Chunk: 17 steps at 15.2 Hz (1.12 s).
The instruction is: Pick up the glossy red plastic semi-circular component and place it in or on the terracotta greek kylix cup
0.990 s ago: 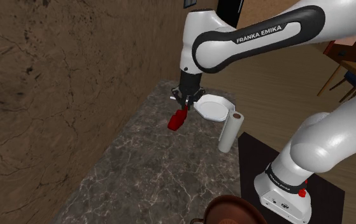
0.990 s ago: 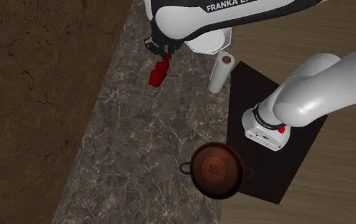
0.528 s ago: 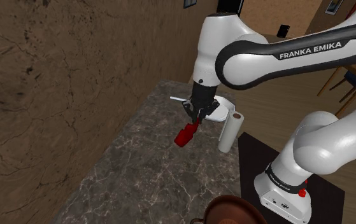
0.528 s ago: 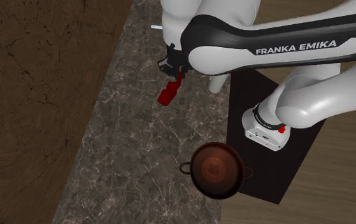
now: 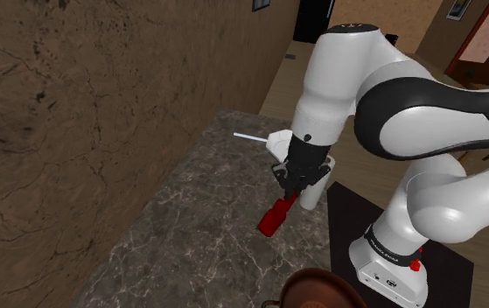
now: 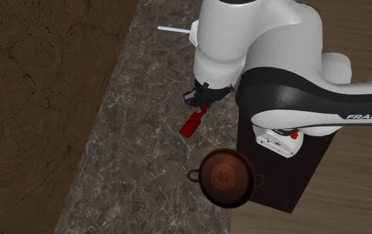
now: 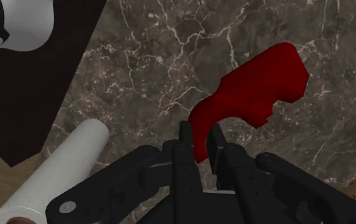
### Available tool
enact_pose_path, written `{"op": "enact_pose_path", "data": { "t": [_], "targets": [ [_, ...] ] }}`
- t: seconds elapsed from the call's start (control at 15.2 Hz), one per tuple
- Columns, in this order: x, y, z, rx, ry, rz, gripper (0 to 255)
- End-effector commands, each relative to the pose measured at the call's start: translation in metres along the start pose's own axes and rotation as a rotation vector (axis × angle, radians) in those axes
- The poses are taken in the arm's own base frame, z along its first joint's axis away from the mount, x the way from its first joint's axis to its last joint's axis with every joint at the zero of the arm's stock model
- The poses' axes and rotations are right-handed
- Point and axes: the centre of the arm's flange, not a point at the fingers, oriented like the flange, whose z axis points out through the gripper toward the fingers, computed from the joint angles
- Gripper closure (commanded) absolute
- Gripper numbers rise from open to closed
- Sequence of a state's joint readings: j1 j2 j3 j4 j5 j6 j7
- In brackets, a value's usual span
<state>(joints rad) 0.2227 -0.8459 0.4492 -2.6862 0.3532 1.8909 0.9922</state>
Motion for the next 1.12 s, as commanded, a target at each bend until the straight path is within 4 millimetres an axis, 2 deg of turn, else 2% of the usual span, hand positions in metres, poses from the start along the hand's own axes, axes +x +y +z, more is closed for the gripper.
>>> {"op": "enact_pose_path", "data": {
  "t": [0.0,0.73,0.79,1.06],
  "targets": [
    [-0.023,0.008,-0.004,0.0,-0.001,0.002,255],
    [-0.165,0.039,-0.014,0.0,-0.001,0.002,255],
    [-0.183,0.043,-0.016,0.0,-0.001,0.002,255],
    [-0.184,0.043,0.005,0.0,-0.001,0.002,255]
  ]
}}
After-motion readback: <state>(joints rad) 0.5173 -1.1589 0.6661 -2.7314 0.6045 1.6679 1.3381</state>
